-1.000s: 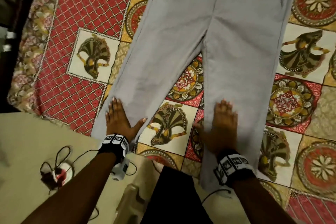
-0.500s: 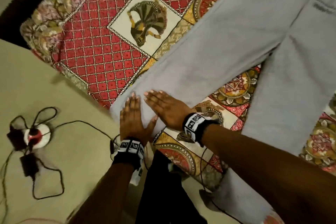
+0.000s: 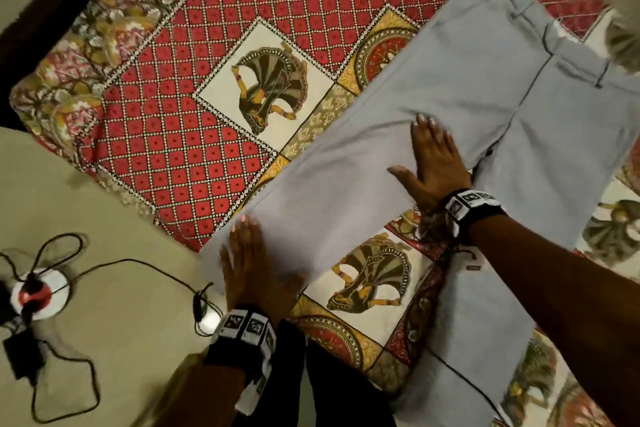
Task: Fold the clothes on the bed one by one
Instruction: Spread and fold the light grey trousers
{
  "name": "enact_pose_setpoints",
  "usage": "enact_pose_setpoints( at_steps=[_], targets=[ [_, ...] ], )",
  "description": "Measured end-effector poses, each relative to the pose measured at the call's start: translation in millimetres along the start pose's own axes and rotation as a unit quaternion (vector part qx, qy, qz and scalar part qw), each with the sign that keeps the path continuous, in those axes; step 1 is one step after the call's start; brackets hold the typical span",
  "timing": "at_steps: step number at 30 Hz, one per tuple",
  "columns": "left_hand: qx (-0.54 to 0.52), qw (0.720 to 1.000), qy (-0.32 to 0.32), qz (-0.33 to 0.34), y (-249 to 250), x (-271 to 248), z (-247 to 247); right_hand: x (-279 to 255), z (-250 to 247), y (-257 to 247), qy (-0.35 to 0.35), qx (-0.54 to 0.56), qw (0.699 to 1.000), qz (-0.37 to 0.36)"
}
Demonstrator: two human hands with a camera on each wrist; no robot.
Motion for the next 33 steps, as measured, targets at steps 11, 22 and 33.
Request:
enact_pose_setpoints(
  at_steps=[11,22,33],
  targets=[
    [-0.007,0.984,-0.032,0.173,138.8,124.0,19.8,19.7,33.6,-74.8,-0.012,0.04,0.967,-0.252],
    [0.06,0.982,-0.036,0.173,163.2,139.5,3.1,98.3,-21.5,110.6,0.009,-0.011,1.0,-0.009],
    [0.049,0.937,-0.056,0.341,258.0,232.5,23.7,130.4,-14.6,79.7,-0.01,-0.021,0.973,-0.229]
  ],
)
Point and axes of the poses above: each hand's wrist, its own x-axis towards the middle knuckle, its own z-axis out of the palm, y = z × x, the point moved 5 cm from there along x, towards the middle knuckle, and after that the axes turned 13 degrees about y, right-handed, at the moved point
